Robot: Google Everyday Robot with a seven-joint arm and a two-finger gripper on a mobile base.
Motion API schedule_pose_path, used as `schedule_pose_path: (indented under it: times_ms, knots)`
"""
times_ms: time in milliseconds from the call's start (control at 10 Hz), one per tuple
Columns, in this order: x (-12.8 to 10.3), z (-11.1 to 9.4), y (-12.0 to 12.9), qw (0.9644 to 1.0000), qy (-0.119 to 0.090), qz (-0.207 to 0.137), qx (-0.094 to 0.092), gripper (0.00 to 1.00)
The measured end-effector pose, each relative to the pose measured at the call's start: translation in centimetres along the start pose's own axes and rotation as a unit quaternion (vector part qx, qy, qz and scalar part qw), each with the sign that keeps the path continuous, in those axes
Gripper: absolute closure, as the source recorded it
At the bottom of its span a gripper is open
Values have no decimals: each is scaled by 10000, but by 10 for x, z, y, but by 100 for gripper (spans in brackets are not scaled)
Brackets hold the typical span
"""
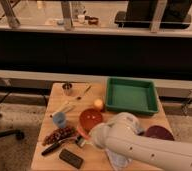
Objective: Place pepper in red bowl
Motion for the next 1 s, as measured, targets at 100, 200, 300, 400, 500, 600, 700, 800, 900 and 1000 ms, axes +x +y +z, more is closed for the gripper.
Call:
schedule_pose_path:
  times_ms: [100,200,300,400,500,600,700,800,900,1000]
  knots:
    - [-5,-1,-6,10000,-7,-10,2,100]
    - [-10,-2,-10,10000,-24,-37,-8,100]
    - [-13,-5,-16,10000,-30,-50,10,100]
    - [-17,-7,-21,10000,-37,-71,15,100]
    - [-18,-7,-22,10000,-40,-79,13,100]
    - [-26,-11,-35,9999,-38,-139,33,100]
    - [-31,-11,-42,9998,-42,-174,31,100]
    - [-32,-12,-44,9998,-45,-172,29,100]
    - [-32,-13,-50,9999,-41,-152,42,100]
    - [-35,-12,-59,9999,-42,-148,46,100]
